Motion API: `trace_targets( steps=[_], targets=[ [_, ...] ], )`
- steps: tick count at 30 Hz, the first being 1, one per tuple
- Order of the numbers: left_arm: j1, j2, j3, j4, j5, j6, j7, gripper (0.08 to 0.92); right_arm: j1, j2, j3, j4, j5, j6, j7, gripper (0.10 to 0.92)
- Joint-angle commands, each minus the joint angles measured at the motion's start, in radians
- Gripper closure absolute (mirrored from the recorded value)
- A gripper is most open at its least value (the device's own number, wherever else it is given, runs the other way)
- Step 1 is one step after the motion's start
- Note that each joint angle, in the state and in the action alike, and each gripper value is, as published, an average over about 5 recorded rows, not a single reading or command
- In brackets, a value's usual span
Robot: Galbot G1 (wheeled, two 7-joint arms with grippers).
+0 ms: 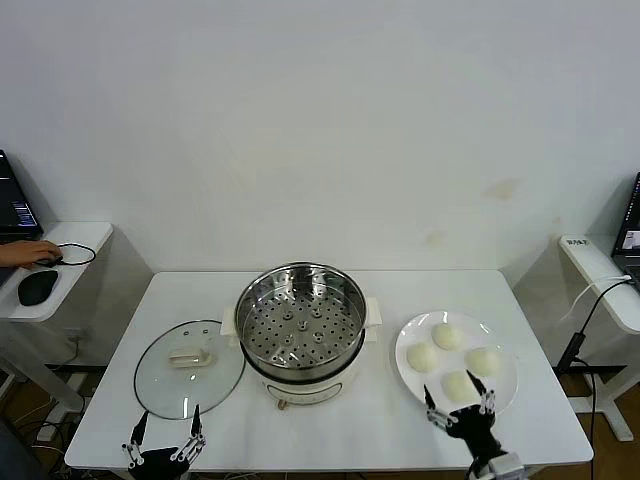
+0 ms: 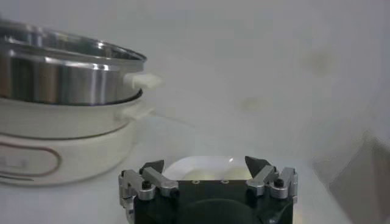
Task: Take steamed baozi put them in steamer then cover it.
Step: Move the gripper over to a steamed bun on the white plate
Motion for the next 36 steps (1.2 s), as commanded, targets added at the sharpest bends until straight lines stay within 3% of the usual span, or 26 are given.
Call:
trace_targets(
  steps=[1, 7, 15, 27, 36],
  targets=[
    [-0.005, 0.014, -0.009, -0.022, 0.062, 0.113, 0.026, 0.177, 0.109, -0.126, 0.059, -0.026, -0.231, -0.001, -0.079, 0.203],
    [-0.014, 0.010, -0.009, -0.022, 0.097, 0.157, 0.031, 0.177, 0.275, -0.370, 0.033, -0.112, -0.252, -0.049, -0.218, 0.203],
    [-0.023, -0.002, -0.006, -0.012, 0.123, 0.159, 0.029, 0.177, 0.675, -0.665, -0.289, -0.316, -0.108, -0.090, -0.475, 0.203],
    [-0.028, -0.004, -0.012, -0.004, 0.131, 0.152, 0.022, 0.177, 1.474, -0.660, -1.172, -0.575, 0.080, -0.153, -0.804, 0.203],
    [-0.032, 0.001, -0.015, 0.006, 0.129, 0.138, 0.026, 0.177, 1.616, -0.621, -1.417, -0.640, 0.162, -0.180, -0.921, 0.203]
  ],
)
